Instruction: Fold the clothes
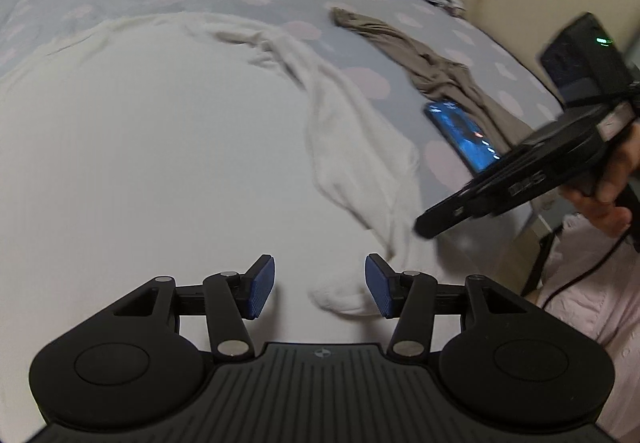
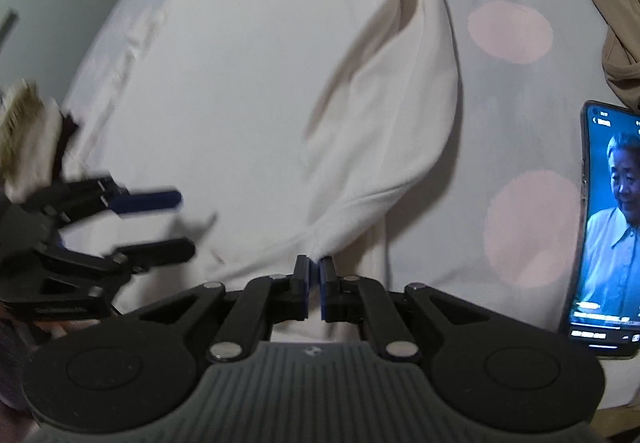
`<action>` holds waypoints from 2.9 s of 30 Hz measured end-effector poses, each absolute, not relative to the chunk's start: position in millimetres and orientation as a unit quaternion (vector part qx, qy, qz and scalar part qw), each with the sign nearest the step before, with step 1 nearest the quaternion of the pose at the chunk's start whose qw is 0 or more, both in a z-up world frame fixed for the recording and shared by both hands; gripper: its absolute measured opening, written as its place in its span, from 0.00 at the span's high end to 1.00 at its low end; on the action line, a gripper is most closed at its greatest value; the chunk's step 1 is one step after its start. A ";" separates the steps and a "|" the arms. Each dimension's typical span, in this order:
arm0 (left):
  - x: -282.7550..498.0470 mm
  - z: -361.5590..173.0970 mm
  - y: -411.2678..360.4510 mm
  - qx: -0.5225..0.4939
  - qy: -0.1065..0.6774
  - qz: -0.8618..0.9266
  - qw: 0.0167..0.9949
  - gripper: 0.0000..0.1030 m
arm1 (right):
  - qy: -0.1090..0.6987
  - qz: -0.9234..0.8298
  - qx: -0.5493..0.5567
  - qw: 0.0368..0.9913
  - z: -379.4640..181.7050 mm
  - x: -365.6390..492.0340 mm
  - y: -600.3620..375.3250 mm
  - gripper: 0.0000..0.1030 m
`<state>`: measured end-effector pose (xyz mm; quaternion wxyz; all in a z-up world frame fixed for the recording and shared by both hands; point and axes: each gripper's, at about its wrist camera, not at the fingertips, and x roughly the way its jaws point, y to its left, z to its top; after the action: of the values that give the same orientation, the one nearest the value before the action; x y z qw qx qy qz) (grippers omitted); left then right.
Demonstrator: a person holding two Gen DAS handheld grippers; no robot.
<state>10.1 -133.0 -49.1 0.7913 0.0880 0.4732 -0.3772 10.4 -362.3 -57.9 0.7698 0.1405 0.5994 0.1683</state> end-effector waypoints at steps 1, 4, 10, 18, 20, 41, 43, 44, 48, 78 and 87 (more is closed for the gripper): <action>6.7 -49.6 -138.0 0.099 0.469 -0.384 0.789 0.53 | 0.606 0.168 0.127 0.767 -60.6 9.8 -360.2 0.92; -5.6 -57.0 -152.6 0.125 0.462 -0.403 0.780 0.53 | 0.614 0.165 0.110 0.764 -65.5 7.3 -359.3 0.92; -25.1 -74.3 -173.1 0.162 0.457 -0.432 0.760 0.73 | 0.594 0.160 0.114 0.780 -53.1 3.7 -371.6 0.81; -51.2 -58.7 -181.0 0.155 0.436 -0.452 0.762 0.96 | 0.563 0.148 0.112 0.805 -35.4 -2.2 -375.0 0.70; -60.6 -52.5 -187.1 0.155 0.432 -0.458 0.761 0.96 | 0.562 0.152 0.112 0.805 -35.3 -6.1 -369.9 0.70; -97.1 -45.7 -196.1 0.133 0.434 -0.473 0.755 0.58 | 0.544 0.074 0.213 0.808 -60.7 -69.6 -367.0 0.91; -94.5 -41.7 -187.5 0.130 0.431 -0.459 0.766 0.57 | 0.541 0.064 0.206 0.813 -58.2 -72.4 -370.1 0.91; -91.7 -40.7 -183.8 0.128 0.432 -0.450 0.771 0.57 | 0.540 0.059 0.202 0.815 -57.0 -73.7 -370.9 0.92; -73.9 -42.5 -174.0 0.109 0.446 -0.419 0.783 0.57 | 0.535 0.026 0.173 0.827 -53.9 -75.1 -375.8 0.92; -46.7 -49.2 -146.8 0.103 0.463 -0.355 0.805 0.57 | 0.515 0.123 -0.035 0.848 -70.6 -74.6 -305.4 0.65; -23.9 -37.5 -135.0 0.088 0.460 -0.351 0.810 0.57 | 0.517 0.132 0.028 0.845 -45.9 -80.3 -326.1 0.95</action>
<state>-23.9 -135.0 -37.5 0.8105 0.0884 0.4604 -0.3512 -80.3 -326.1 -45.9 0.8453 0.0279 0.5170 0.1318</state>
